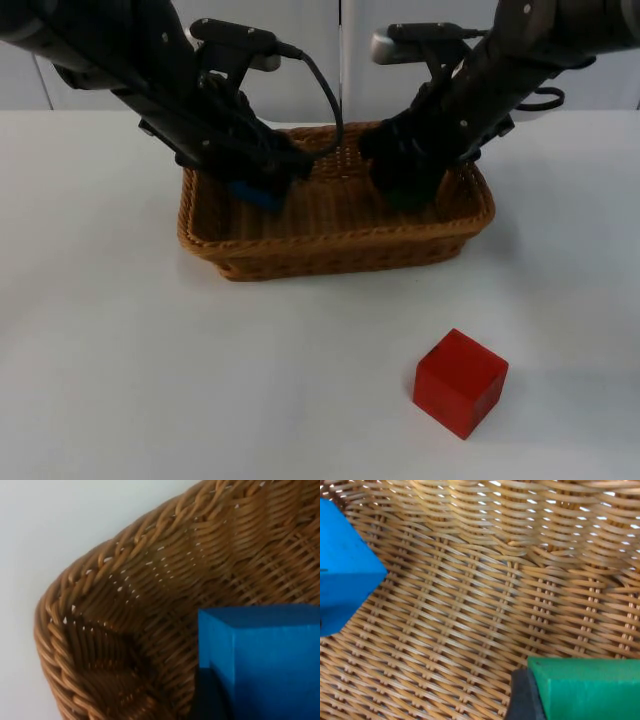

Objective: Pick up one cube with each hand and place exactly two cubes into the same basket, leaving the remaining cube outside.

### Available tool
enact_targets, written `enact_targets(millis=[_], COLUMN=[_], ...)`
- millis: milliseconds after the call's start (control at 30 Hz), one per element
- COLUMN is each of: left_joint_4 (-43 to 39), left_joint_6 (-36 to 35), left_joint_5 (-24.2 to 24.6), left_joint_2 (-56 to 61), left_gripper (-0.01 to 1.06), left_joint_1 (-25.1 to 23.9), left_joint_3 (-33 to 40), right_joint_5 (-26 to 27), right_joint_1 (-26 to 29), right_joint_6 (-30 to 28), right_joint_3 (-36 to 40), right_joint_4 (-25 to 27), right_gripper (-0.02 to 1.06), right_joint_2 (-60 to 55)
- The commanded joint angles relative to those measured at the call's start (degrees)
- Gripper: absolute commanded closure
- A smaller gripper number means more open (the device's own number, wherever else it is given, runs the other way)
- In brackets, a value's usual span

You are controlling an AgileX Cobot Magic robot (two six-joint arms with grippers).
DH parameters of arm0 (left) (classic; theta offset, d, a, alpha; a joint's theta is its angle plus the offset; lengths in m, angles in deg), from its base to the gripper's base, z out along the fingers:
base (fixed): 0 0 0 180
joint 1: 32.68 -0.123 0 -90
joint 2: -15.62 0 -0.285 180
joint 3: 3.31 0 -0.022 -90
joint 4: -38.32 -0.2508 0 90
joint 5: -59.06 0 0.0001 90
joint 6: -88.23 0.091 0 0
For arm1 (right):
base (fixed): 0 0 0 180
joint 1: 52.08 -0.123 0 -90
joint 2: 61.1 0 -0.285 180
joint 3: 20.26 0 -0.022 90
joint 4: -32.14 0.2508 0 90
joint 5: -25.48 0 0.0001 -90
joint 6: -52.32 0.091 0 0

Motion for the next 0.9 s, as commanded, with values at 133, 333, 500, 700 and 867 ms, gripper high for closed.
enact_targets(millis=[133, 333, 500, 700, 867], left_joint_4=[-0.2, -0.2, -0.1, -0.1, 0.0], left_joint_6=[0.4, 2.0, 2.0, 2.0, 2.0], left_joint_5=[0.4, 2.5, 2.9, 3.3, 3.5], left_joint_2=[-0.1, -2.7, -3.2, -3.2, -2.7], left_gripper=[1.05, 1.05, 1.05, 1.02, 0.66], left_joint_1=[0.0, 0.0, 0.0, 0.0, 0.0], left_joint_3=[-0.3, -0.3, -0.3, -0.3, -0.3], right_joint_5=[0.0, -0.2, -0.9, -1.5, -1.9], right_joint_1=[-0.3, -0.3, -0.3, -0.3, -0.3], right_joint_6=[-0.3, -0.3, -0.3, -0.3, -0.3], right_joint_3=[-0.5, -0.5, -0.5, -0.5, -0.5], right_joint_4=[0.2, 0.2, 0.2, 0.3, 0.3], right_gripper=[0.77, 0.77, 0.77, 0.77, 0.74], right_joint_2=[0.2, 0.2, 0.2, 0.2, 0.2])
